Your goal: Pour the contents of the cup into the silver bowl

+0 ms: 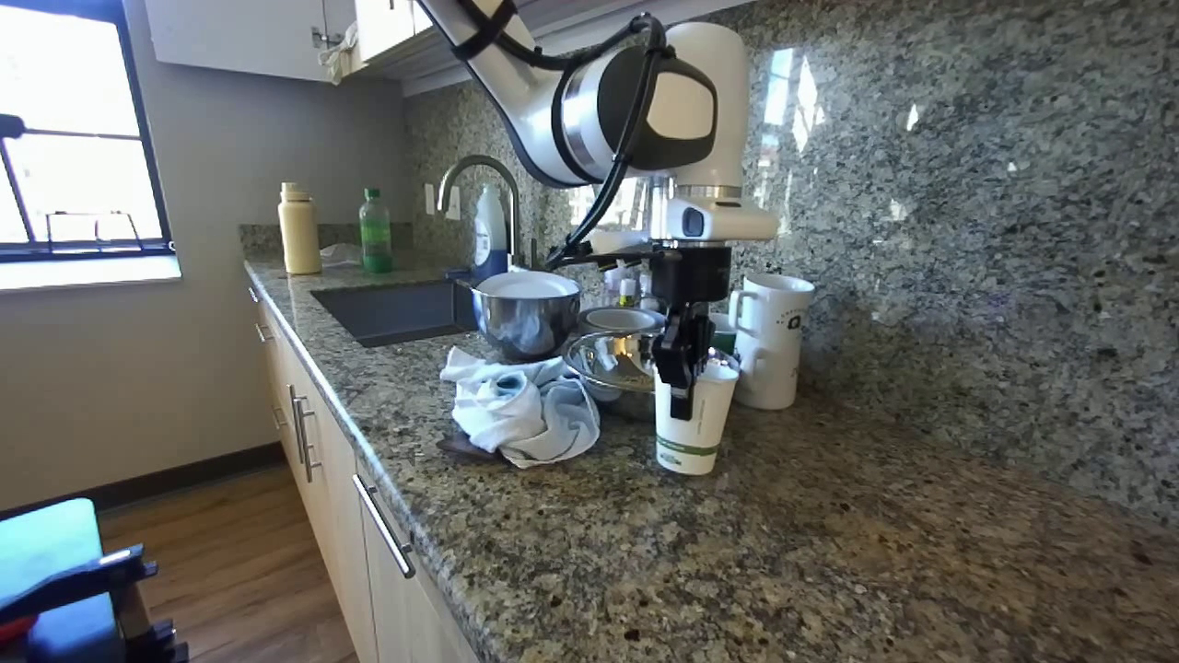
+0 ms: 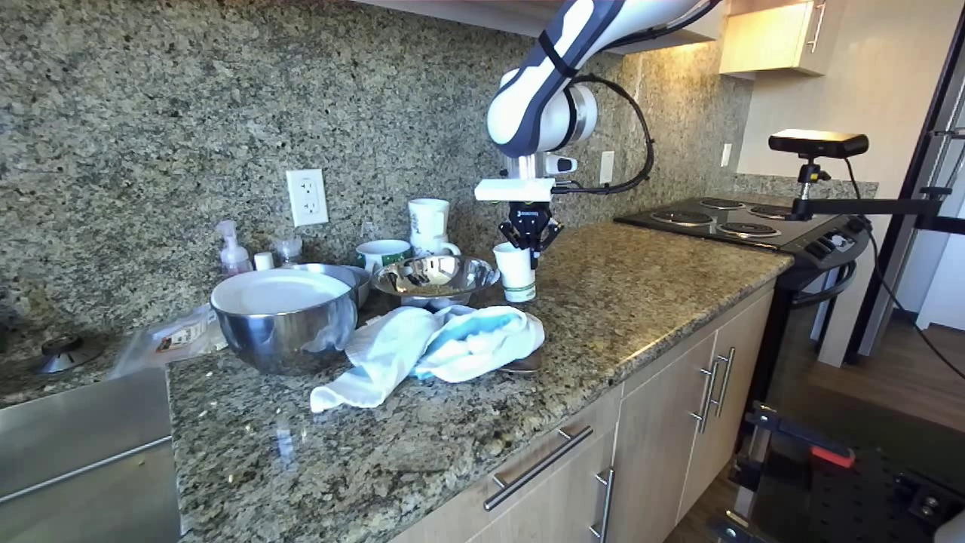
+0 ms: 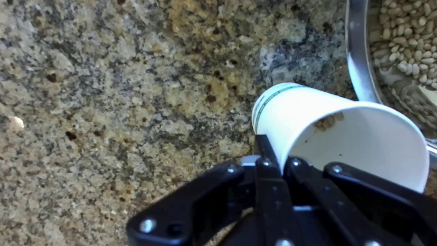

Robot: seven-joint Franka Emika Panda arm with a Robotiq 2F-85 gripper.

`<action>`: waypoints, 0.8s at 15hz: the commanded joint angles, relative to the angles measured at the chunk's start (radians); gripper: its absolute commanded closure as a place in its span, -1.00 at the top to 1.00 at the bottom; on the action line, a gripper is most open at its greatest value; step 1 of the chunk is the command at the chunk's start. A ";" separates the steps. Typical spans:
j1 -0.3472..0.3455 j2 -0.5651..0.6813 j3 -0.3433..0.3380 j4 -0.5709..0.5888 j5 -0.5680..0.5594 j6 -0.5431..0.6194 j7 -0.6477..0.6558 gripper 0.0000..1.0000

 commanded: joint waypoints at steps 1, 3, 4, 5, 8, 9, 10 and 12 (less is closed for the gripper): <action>-0.015 -0.021 0.002 -0.037 0.070 0.041 -0.044 -0.99; -0.018 -0.019 0.001 -0.037 0.095 0.040 -0.057 -0.99; -0.019 -0.017 0.000 -0.035 0.102 0.034 -0.061 -0.99; -0.019 -0.015 -0.002 -0.033 0.107 0.025 -0.069 -0.99; -0.018 -0.014 -0.003 -0.034 0.109 0.023 -0.071 -0.31; -0.017 -0.014 -0.004 -0.036 0.109 0.024 -0.070 -0.18; -0.018 -0.015 -0.003 -0.037 0.110 0.025 -0.071 -0.01; -0.017 -0.015 -0.003 -0.039 0.109 0.024 -0.071 0.26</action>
